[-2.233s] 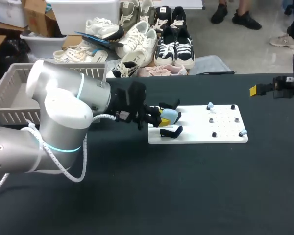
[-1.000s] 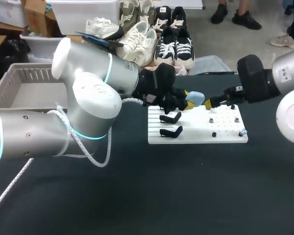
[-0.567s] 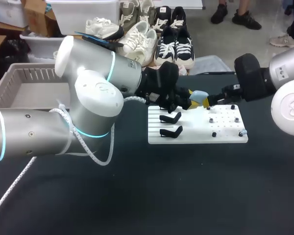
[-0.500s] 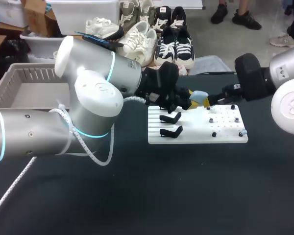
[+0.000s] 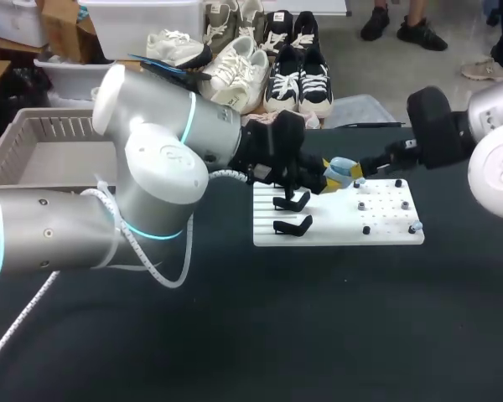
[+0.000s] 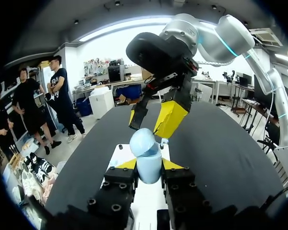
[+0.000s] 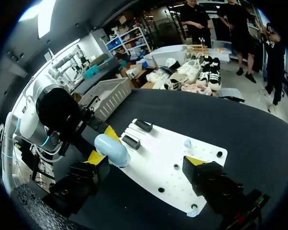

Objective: Pick up each earbud case from the left stands, insert the matching earbuds, close the lid, and place the case in the box.

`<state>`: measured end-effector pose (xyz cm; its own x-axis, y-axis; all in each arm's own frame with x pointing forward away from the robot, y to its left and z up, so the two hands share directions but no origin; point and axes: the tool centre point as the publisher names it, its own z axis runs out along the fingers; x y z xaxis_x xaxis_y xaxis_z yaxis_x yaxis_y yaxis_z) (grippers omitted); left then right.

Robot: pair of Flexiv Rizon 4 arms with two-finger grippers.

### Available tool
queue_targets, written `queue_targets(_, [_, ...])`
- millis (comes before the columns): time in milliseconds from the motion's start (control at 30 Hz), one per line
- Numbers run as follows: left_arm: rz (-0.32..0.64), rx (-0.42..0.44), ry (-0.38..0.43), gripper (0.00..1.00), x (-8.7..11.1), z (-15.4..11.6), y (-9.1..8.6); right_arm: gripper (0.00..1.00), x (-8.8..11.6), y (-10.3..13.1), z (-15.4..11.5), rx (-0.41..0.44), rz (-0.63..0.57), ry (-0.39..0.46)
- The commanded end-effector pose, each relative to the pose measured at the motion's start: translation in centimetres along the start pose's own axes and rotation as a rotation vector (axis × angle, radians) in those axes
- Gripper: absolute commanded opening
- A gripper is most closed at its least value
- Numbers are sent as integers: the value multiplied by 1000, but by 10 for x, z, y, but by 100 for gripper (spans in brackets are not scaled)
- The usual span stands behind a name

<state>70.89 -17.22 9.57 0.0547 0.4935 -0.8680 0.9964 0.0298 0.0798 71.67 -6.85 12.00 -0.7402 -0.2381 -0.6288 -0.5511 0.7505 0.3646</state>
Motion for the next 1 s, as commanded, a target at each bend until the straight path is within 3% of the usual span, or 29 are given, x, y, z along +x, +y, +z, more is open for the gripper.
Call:
queue_targets(33, [7, 4, -5, 0, 3, -2, -5, 100, -3, 0, -8, -51, -12, -9])
queue_targets(267, [6, 8, -88, 0, 3, -10, -13, 100, -7, 1, -37, 23, -25, -27])
queue_targets(500, [3, -24, -198, 0, -9, -24, -16, 100, 11, -7, -62, 90, 28, -18])
queue_targets(800, [-5, -34, -318, 0, -25, -28, -20, 100, 25, -13, -75, 118, 62, 11])
queue_targets(1000, [-38, -23, -339, 0, -27, -19, -23, 100, 29, -14, -81, 131, 68, 14])
